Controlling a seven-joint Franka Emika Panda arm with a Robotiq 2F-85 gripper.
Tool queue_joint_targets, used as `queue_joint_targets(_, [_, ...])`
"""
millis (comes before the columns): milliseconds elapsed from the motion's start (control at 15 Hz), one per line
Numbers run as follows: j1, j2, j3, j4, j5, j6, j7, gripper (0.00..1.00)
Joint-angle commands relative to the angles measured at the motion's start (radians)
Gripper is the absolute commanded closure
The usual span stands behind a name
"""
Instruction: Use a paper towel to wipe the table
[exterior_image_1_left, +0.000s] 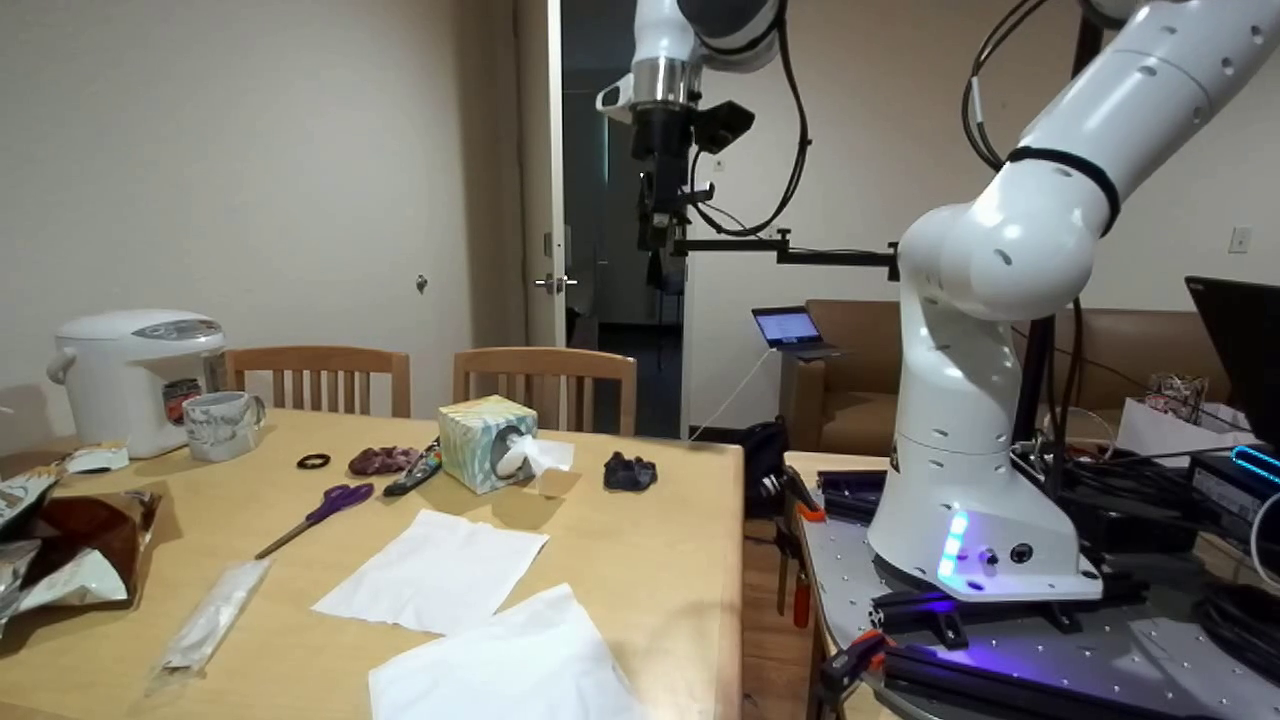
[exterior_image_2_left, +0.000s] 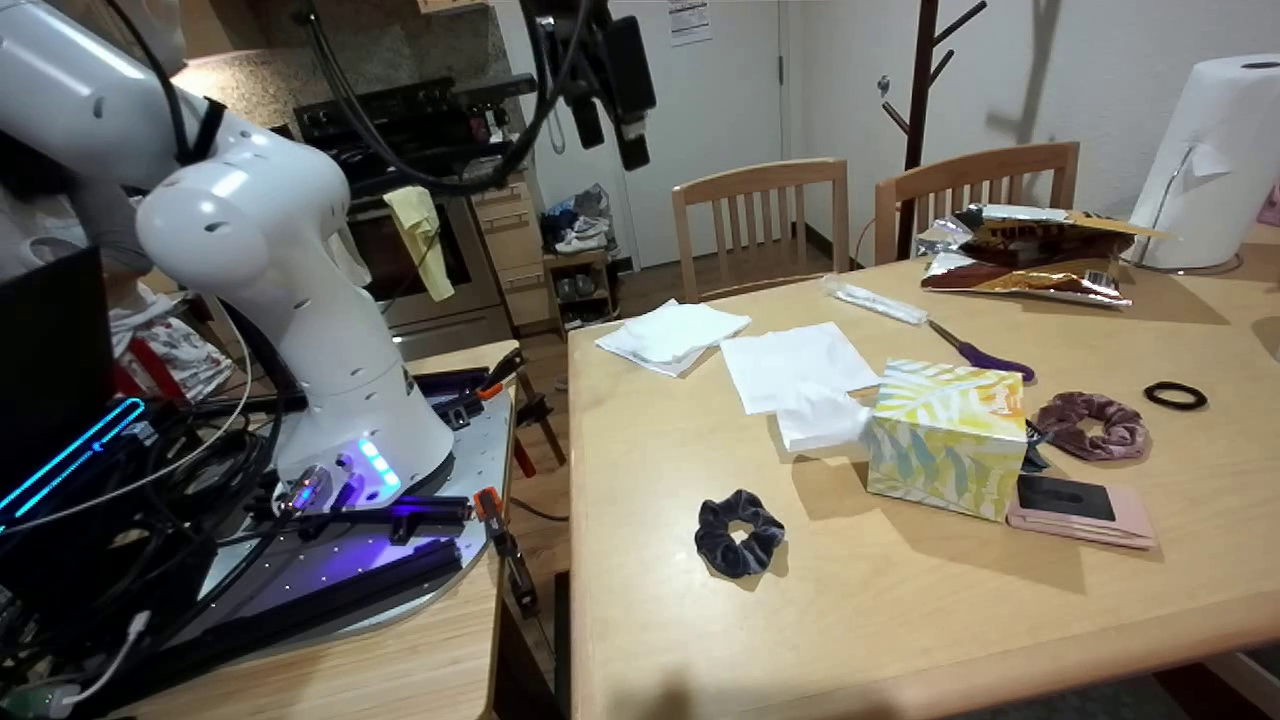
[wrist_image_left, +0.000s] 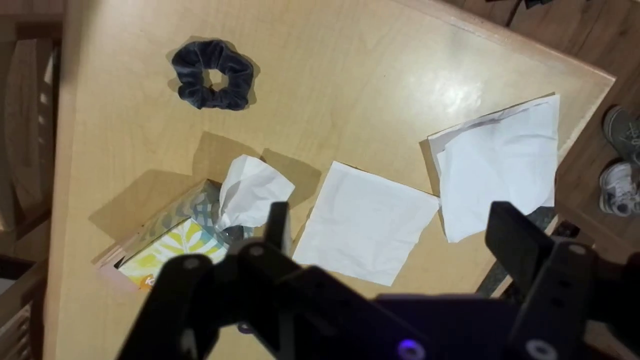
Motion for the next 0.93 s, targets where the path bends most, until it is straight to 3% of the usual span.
queue_joint_targets(0, [0.018,0.179,0.013,0.145,-0.022,-0.094,-0.037,0.0])
queue_joint_targets(200, [0.035,0.286,0.008,0.219,0.004,-0.084,-0.082,0.0])
queue_joint_targets(267, [0.033,0.29,0.006,0.286,0.015,-0.14,-0.103,0.0])
queue_joint_targets(467, [0.021,0.349,-0.006,0.382,0.043,-0.15,-0.181,0.0])
queue_joint_targets(867, [-0.023,0.408,-0.033,0.511,0.094,-0.207,-0.235,0.0])
